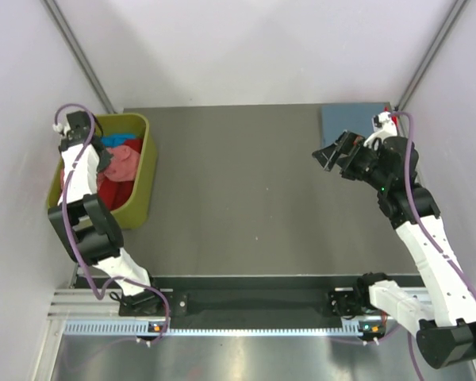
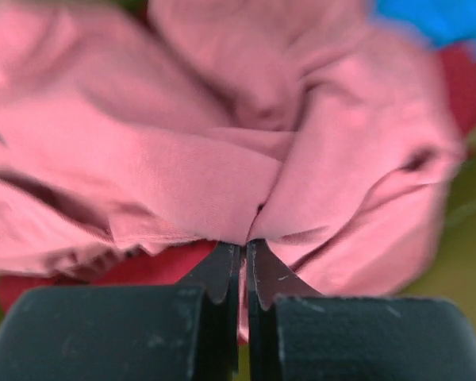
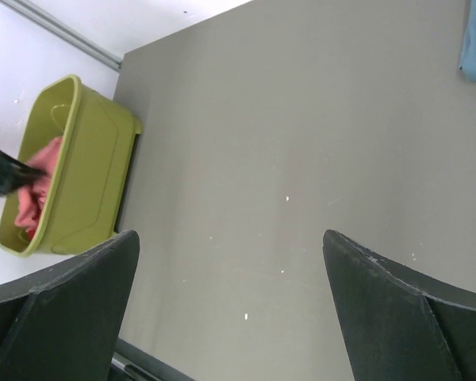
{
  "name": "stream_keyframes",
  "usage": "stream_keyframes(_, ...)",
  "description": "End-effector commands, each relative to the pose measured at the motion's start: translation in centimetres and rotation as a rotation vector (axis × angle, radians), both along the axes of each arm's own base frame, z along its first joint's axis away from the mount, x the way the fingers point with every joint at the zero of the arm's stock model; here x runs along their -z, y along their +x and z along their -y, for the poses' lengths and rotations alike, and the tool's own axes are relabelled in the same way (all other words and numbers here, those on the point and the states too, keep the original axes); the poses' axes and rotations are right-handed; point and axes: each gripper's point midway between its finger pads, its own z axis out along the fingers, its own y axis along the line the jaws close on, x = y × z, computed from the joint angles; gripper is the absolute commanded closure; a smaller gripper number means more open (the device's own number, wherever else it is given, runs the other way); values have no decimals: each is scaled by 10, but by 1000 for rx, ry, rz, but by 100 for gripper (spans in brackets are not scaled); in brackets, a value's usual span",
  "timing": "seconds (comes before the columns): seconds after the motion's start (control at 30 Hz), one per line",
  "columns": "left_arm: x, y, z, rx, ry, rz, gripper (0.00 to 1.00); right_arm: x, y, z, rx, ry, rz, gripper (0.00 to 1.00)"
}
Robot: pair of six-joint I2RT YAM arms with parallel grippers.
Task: Fold and stack the t-shirts
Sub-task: Grab the tshirt from the pile
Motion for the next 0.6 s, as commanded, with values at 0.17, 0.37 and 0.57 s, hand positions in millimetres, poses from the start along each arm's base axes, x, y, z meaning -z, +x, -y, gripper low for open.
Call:
stream_keyframes(0.17,-199,48,24,172,135,475,100,-31,8,-4,7,44,70,0)
stream_keyframes(0.37,-329,52,70,343,138,861,100,-29,10,-2,28,45,50,0)
stream_keyframes(0.57,-470,40,156,616,-85,1407,100,-38,12,6,70,29,29,0)
